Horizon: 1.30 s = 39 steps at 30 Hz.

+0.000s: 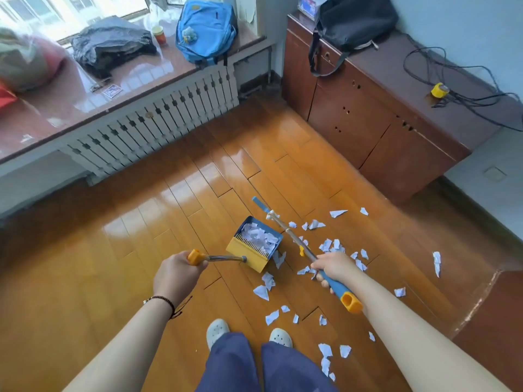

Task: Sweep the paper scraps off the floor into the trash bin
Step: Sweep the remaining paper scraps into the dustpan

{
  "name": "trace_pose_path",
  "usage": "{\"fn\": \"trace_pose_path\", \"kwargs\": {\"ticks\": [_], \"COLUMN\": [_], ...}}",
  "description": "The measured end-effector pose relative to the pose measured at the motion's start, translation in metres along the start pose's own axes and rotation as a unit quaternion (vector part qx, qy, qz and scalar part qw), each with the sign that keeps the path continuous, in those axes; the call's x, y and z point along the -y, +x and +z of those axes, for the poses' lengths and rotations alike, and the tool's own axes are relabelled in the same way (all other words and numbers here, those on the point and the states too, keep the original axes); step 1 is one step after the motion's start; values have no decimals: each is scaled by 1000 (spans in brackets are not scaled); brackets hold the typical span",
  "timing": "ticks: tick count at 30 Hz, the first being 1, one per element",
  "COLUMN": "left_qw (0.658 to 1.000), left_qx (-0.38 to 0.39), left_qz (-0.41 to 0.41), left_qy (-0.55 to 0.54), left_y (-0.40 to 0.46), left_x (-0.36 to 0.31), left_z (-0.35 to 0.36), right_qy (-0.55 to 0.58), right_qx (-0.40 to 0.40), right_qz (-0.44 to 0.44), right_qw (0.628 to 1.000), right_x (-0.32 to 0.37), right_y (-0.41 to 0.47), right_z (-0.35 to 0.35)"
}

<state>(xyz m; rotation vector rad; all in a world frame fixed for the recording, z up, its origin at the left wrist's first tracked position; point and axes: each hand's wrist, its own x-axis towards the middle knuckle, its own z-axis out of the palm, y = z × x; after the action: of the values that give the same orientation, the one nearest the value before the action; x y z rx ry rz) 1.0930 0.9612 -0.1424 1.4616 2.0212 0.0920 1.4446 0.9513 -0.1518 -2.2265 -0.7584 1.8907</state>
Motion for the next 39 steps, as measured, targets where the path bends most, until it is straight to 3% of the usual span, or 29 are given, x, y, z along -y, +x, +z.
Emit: {"fn": "trace_pose_path", "kwargs": {"ticks": [13,25,33,39], "left_qw": [998,995,994,992], "left_qx": [11,29,44,62], "left_qz": [-37,-52,-40,-8], "left_qy": [46,83,91,107], "left_y": [-44,-113,-141,-149], "left_x": [55,164,211,219], "left_z": [21,-2,9,13], "right_qy": [-74,-153,-166,-105], "right_qx": [-82,-33,-27,-59], "right_qz": [42,69,74,89], "right_qw": [993,985,983,989], "right_x": [-35,-126,-158,-177], "right_y": [49,31,-17,-59], "right_z": [46,183,191,177]}}
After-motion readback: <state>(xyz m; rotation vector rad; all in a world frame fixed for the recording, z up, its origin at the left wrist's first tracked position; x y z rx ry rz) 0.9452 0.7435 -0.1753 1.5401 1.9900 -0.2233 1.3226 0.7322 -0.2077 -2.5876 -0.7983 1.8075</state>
